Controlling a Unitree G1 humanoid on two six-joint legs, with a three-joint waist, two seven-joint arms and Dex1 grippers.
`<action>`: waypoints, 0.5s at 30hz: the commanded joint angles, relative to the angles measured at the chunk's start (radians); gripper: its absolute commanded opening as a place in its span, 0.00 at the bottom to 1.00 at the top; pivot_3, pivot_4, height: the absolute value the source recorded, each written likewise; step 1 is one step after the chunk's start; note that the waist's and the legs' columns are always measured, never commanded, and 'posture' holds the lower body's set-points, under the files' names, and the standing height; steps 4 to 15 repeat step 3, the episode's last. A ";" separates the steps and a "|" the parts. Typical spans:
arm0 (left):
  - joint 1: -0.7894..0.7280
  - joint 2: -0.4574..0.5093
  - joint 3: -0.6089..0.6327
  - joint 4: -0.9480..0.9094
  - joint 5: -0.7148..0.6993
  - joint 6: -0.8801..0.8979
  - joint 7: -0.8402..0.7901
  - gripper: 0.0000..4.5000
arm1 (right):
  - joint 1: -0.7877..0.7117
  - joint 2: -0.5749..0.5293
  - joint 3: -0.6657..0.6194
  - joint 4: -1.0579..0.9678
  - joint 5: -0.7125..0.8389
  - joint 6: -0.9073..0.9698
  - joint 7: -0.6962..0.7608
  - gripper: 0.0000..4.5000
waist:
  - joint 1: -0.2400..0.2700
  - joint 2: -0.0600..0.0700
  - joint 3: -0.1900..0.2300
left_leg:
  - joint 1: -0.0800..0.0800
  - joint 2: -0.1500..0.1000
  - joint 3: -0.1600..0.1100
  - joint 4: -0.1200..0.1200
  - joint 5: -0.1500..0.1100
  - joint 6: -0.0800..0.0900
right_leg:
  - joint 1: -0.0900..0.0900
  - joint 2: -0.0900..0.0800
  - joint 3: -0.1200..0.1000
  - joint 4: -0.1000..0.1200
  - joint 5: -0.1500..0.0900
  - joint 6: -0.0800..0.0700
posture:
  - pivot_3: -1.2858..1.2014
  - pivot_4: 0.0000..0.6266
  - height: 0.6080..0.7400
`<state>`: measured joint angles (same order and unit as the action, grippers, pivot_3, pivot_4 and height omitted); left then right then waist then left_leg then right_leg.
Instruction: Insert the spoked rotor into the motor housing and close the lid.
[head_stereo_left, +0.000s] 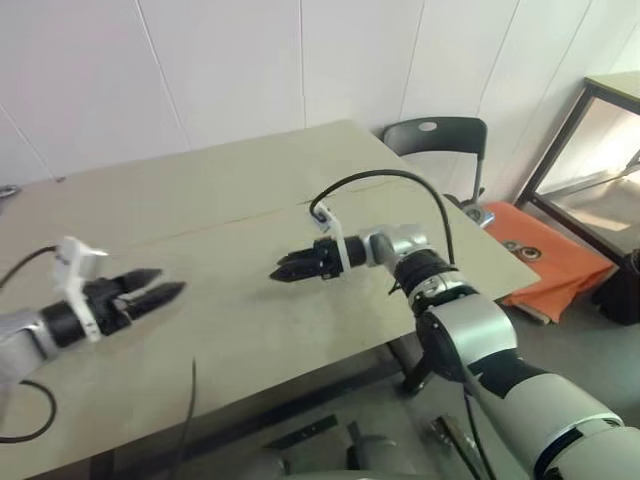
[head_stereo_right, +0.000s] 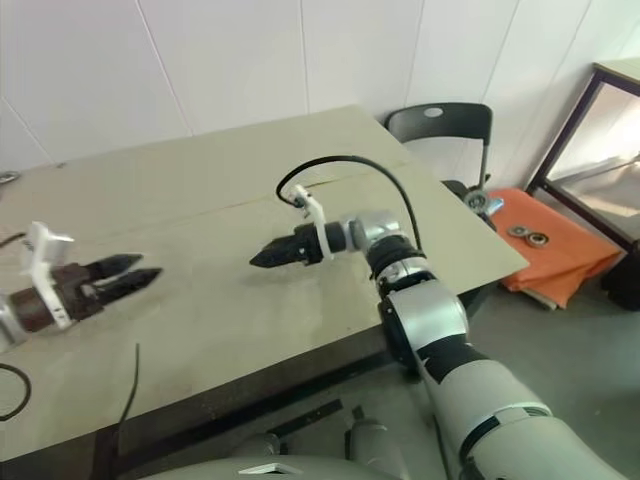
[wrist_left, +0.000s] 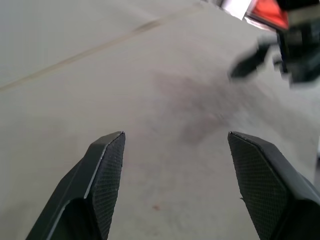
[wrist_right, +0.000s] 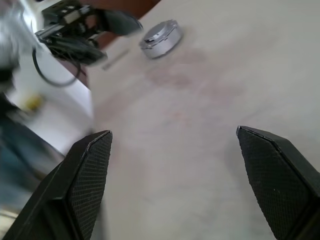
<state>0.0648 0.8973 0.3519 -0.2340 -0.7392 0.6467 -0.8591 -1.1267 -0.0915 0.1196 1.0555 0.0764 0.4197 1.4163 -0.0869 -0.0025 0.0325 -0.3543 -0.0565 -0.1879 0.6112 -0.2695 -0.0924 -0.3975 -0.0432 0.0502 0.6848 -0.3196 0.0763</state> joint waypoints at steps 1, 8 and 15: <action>-0.052 0.021 -0.088 0.019 0.134 -0.155 -0.084 0.78 | 0.049 -0.004 0.054 -0.121 -0.052 -0.288 -0.031 0.93 | -0.008 0.000 0.000 | -0.001 0.000 0.000 0.000 0.000 0.000 | 0.000 0.000 0.000 0.000 0.000 0.000 | 0.52 0.00 1.00; -0.068 0.025 -0.134 0.042 0.200 -0.236 -0.132 0.78 | 0.084 -0.016 0.079 -0.155 -0.070 -0.421 -0.026 0.93 | -0.011 0.000 0.000 | -0.001 0.001 -0.001 0.000 0.000 0.000 | -0.001 0.000 0.000 0.000 0.000 0.000 | 0.52 0.00 1.00; -0.068 0.025 -0.134 0.042 0.200 -0.236 -0.132 0.78 | 0.084 -0.016 0.079 -0.155 -0.070 -0.421 -0.026 0.93 | -0.011 0.000 0.000 | -0.001 0.001 -0.001 0.000 0.000 0.000 | -0.001 0.000 0.000 0.000 0.000 0.000 | 0.52 0.00 1.00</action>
